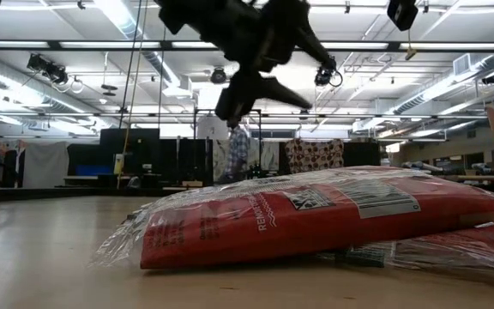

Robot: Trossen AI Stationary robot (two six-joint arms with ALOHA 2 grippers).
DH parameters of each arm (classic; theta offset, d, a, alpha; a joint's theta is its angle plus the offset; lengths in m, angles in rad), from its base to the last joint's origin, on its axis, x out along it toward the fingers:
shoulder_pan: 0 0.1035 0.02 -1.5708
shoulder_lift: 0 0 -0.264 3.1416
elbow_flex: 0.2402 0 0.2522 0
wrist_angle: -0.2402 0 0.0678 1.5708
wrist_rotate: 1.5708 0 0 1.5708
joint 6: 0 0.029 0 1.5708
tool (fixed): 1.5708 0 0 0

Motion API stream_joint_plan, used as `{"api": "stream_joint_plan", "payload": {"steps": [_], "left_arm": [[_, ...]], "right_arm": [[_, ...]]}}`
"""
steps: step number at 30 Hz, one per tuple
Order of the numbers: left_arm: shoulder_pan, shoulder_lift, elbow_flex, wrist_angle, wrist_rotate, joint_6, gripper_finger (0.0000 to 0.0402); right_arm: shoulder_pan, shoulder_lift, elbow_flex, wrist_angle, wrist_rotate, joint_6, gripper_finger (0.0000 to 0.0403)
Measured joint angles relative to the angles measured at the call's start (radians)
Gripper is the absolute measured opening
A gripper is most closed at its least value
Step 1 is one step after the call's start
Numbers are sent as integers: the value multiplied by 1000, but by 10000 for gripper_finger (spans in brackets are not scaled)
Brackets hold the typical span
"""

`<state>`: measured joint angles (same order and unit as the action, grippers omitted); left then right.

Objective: Sort popcorn bags into baskets
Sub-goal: Put the red popcorn bag into the orange bin

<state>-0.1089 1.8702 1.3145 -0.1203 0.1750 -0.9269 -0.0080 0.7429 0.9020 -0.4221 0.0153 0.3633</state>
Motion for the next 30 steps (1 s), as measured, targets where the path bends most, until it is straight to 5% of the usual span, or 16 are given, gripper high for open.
{"api": "stream_joint_plan", "payload": {"steps": [13, 30], "left_arm": [[82, 146, 27, -49, 47, 25, 219], [79, 184, 26, -20, 100, 43, 219]], "right_arm": [[62, 2, 0, 2, 48, 26, 90], [73, 11, -1, 13, 48, 19, 90]]}}
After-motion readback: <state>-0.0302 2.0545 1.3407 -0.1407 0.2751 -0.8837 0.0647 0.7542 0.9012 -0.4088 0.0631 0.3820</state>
